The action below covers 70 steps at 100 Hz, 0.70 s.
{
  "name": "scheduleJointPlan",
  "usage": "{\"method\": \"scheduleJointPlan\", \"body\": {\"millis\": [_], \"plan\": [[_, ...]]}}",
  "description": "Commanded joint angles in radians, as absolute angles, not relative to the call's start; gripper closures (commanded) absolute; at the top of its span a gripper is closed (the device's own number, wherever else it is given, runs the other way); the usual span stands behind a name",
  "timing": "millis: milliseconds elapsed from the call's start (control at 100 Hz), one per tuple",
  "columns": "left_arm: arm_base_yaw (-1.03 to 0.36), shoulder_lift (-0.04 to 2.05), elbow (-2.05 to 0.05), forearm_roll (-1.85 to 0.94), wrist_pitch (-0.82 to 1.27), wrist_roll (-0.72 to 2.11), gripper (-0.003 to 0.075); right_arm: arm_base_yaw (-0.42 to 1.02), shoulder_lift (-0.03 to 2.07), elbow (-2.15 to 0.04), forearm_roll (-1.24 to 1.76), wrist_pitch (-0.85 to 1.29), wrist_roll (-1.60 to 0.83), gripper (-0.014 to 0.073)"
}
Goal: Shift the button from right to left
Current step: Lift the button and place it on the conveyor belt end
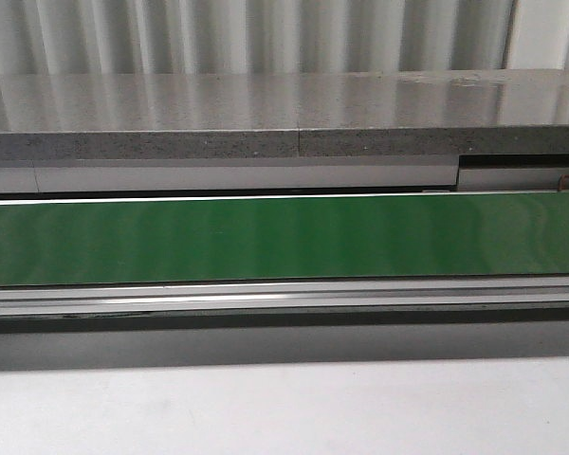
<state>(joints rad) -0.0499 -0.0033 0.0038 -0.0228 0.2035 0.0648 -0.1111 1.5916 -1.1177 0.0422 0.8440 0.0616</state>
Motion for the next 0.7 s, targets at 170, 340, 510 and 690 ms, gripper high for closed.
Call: {"method": "scheduleJointPlan", "body": {"millis": [170,340,510,690], "plan": [[-0.050,-0.036,0.042,-0.030,0.129,0.057,0.0741,-0.114,1.554,-1.142,0.051,0.805,0.059,0.0081],[-0.050,-0.036,0.042,-0.030,0.129,0.057,0.0741,-0.112,1.521,-1.142,0.054,0.802,0.045,0.0083],[-0.050,-0.036,0.042,-0.030,0.129,0.057,0.0741,-0.112,1.413,-1.142,0.055,0.783,-0.024,0.0147],[-0.050,-0.036,0.042,-0.030,0.129,0.057,0.0741,-0.112,1.277,-1.139,0.055,0.786,-0.045,0.0559]]}}
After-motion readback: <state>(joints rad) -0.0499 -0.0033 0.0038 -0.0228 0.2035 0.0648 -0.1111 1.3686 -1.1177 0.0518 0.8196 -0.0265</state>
